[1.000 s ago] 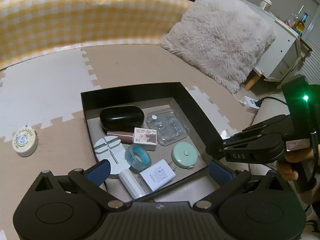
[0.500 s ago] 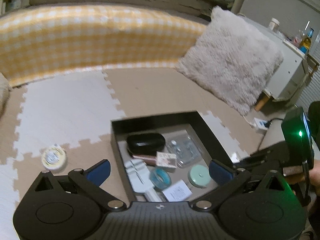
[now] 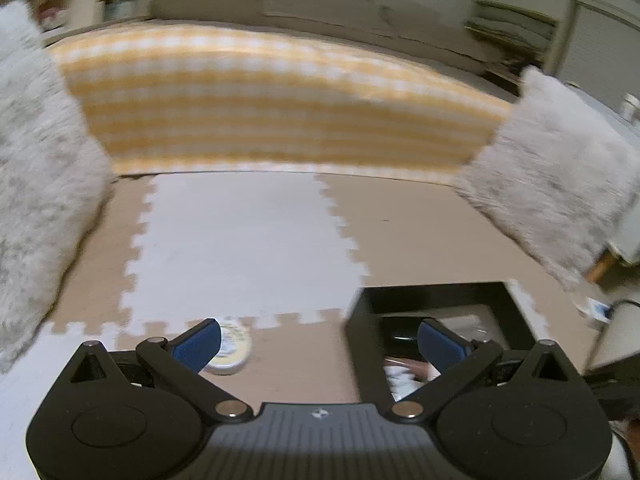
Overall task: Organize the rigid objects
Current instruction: 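Move the left gripper to the white tape measure and grasp it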
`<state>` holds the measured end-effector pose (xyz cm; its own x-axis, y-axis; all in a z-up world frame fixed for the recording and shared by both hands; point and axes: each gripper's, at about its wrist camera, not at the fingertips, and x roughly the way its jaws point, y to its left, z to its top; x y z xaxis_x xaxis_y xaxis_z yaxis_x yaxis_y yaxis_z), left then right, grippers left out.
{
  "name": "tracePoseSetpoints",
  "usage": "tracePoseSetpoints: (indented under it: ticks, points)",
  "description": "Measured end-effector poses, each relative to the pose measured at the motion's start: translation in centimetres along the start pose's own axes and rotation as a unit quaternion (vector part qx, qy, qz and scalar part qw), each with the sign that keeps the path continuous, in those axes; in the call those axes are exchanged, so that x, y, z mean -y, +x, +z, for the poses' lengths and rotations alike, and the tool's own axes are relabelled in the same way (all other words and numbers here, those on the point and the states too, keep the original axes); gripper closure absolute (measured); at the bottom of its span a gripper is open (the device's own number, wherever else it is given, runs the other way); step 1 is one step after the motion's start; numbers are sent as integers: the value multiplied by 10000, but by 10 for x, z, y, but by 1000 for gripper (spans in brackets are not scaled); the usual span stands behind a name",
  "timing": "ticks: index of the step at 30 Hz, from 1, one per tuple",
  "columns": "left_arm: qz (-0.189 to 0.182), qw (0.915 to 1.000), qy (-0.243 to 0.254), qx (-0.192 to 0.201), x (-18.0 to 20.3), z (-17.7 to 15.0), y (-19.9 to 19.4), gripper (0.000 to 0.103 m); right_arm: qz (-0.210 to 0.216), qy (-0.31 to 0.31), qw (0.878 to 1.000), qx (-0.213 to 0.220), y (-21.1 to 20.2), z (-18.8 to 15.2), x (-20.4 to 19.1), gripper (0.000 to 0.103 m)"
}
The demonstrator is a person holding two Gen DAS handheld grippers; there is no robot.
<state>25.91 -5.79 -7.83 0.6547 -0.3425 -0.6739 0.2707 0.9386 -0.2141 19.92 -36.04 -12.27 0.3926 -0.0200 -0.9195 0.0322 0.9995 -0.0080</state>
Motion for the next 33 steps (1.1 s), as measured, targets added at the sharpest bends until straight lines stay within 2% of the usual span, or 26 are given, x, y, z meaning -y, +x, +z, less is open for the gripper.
tracePoseSetpoints:
  ticks: [5,12,17,28,33]
  points:
    - [333,9993,-149,-36,-21,-7,14,0,133,542,9984,128,-5,2,10,98]
    - [752,9970,-112,124,-41,-14,32,0,81,664,9974,276,-9,4,8,100]
    - [842,9964,-66,112,-53,-20,47,0,61,626,9976,278,-9,4,9,100]
    - [825,9943,676,18,-54,-39,88,0,-60,369,9989,277,-8,4,3,100]
    - [789,9939,767,39,-53,-39,98,13,-45,352,9990,265,-7,4,3,100]
